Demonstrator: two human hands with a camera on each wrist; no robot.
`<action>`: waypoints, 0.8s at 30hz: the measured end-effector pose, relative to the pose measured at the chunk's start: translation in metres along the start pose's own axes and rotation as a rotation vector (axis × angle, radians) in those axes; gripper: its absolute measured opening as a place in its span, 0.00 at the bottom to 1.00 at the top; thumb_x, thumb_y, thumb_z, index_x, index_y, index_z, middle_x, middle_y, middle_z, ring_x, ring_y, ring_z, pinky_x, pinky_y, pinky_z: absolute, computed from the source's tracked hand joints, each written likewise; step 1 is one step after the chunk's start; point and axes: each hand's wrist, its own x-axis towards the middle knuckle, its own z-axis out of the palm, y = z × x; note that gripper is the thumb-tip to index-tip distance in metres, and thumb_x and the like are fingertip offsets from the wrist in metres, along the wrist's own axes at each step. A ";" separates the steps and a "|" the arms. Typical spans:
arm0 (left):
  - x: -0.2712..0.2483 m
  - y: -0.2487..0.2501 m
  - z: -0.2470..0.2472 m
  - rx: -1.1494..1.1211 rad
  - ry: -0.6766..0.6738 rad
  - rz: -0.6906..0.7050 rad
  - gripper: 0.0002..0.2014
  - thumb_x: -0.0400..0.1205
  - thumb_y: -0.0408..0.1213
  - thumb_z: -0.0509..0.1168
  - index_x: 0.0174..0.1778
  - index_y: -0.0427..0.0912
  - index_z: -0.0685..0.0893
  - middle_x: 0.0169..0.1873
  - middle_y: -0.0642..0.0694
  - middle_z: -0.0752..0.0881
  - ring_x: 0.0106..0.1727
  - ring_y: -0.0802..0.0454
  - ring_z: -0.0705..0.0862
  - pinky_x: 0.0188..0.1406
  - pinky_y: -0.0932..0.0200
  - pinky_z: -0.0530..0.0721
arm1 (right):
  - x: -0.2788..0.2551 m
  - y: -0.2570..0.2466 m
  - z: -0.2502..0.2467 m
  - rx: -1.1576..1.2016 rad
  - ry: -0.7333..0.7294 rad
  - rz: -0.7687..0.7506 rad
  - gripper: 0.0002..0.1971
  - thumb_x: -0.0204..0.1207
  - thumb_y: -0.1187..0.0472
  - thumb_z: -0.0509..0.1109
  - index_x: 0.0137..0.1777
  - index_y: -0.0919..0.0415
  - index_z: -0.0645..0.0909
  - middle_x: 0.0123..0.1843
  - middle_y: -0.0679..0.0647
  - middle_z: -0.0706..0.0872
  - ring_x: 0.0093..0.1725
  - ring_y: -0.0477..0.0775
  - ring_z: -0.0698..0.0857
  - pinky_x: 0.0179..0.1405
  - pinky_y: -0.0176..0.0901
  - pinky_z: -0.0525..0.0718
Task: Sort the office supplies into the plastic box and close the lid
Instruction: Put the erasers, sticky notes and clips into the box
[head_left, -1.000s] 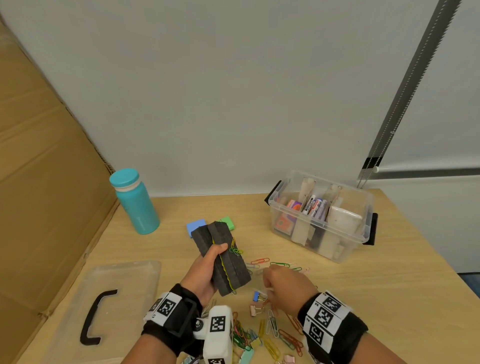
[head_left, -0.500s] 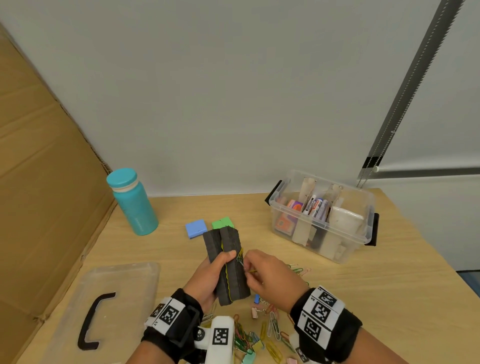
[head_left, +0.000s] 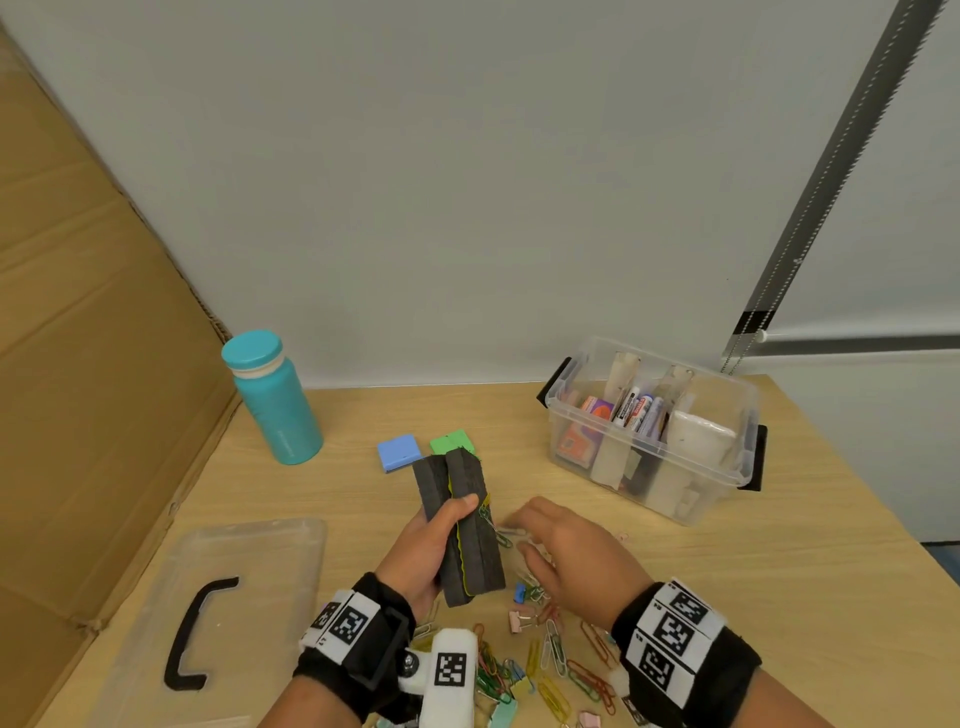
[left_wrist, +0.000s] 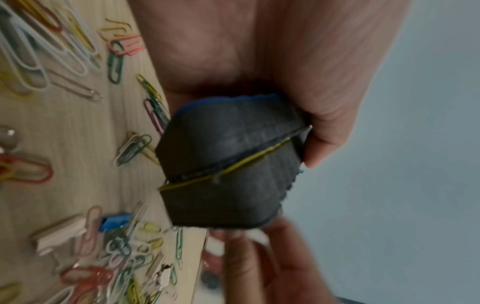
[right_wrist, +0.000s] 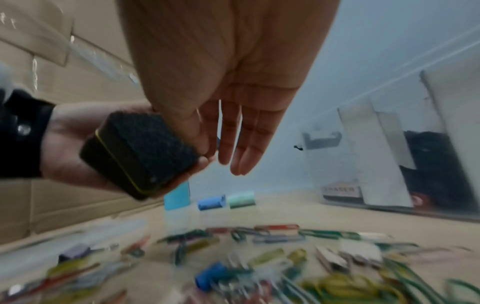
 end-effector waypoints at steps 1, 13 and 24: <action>-0.001 -0.002 0.002 0.009 -0.007 -0.007 0.18 0.81 0.41 0.65 0.65 0.38 0.80 0.53 0.35 0.87 0.52 0.41 0.86 0.51 0.48 0.86 | 0.003 -0.005 -0.002 0.047 0.038 -0.007 0.18 0.83 0.56 0.58 0.73 0.48 0.70 0.66 0.44 0.74 0.56 0.46 0.81 0.51 0.41 0.81; -0.006 -0.001 0.001 0.034 -0.034 -0.010 0.15 0.82 0.42 0.64 0.62 0.39 0.82 0.48 0.37 0.89 0.46 0.44 0.88 0.41 0.53 0.88 | 0.020 -0.015 -0.009 0.051 0.018 0.008 0.06 0.80 0.62 0.61 0.54 0.56 0.76 0.51 0.51 0.80 0.46 0.53 0.80 0.45 0.48 0.80; -0.004 0.006 -0.008 -0.006 0.002 0.049 0.16 0.81 0.43 0.65 0.61 0.39 0.82 0.50 0.37 0.90 0.50 0.41 0.88 0.52 0.46 0.86 | 0.010 -0.014 -0.007 0.027 -0.027 0.024 0.12 0.81 0.51 0.60 0.63 0.49 0.76 0.59 0.43 0.81 0.50 0.43 0.82 0.47 0.38 0.79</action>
